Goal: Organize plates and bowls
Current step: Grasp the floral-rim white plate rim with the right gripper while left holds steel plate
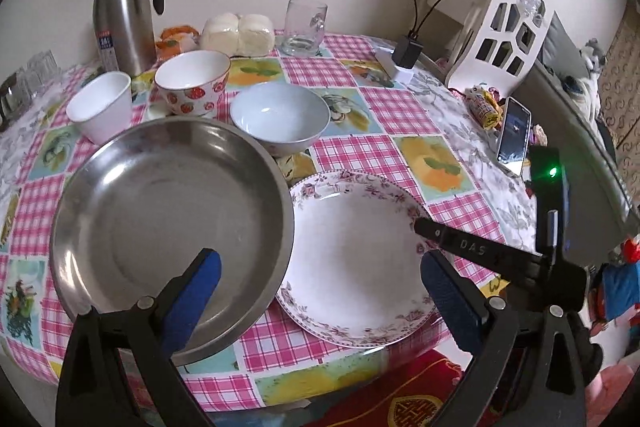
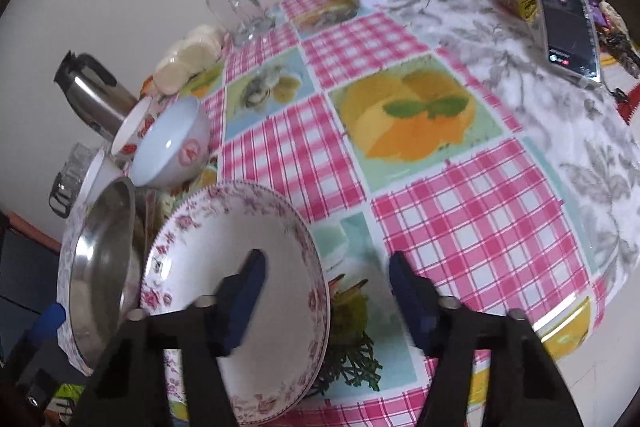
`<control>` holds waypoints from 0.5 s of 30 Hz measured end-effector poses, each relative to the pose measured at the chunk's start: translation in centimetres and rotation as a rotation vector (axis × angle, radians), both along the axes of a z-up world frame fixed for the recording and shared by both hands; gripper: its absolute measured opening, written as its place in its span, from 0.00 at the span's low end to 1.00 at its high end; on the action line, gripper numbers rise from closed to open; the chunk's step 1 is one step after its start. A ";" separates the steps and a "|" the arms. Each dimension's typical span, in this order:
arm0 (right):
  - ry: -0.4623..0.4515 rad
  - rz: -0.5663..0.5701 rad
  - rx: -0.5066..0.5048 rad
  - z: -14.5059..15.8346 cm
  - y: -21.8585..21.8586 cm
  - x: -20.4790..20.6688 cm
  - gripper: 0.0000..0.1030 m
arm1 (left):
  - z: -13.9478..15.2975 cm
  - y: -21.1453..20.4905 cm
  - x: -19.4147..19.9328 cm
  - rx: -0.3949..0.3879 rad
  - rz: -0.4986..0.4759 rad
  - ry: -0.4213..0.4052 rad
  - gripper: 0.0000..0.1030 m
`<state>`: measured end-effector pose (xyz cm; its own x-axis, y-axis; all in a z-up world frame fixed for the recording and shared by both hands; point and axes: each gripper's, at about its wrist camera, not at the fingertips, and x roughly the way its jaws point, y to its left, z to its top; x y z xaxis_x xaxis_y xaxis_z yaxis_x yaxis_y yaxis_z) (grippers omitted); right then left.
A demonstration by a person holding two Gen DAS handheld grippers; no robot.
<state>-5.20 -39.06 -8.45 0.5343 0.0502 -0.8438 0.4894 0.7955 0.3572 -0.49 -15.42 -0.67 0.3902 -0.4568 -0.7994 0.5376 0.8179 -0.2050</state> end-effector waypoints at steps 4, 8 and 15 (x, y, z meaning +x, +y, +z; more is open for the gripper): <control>0.019 0.008 0.022 -1.0 -0.1 0.2 0.19 | -0.2 0.3 0.3 -0.026 0.003 0.041 0.97; 0.018 -0.035 -0.007 -0.6 -0.9 -0.3 0.11 | 0.0 -0.6 -0.2 -0.012 -0.028 0.024 0.97; 0.027 -0.161 -0.048 -0.4 -4.3 -1.8 0.11 | -0.6 -4.0 -0.6 0.027 -0.098 0.081 0.90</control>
<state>-6.99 -43.33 -8.82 0.5096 -0.0755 -0.8571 0.6210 0.7218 0.3056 -1.05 -19.38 -1.31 0.2787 -0.4672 -0.8391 0.5979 0.7681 -0.2291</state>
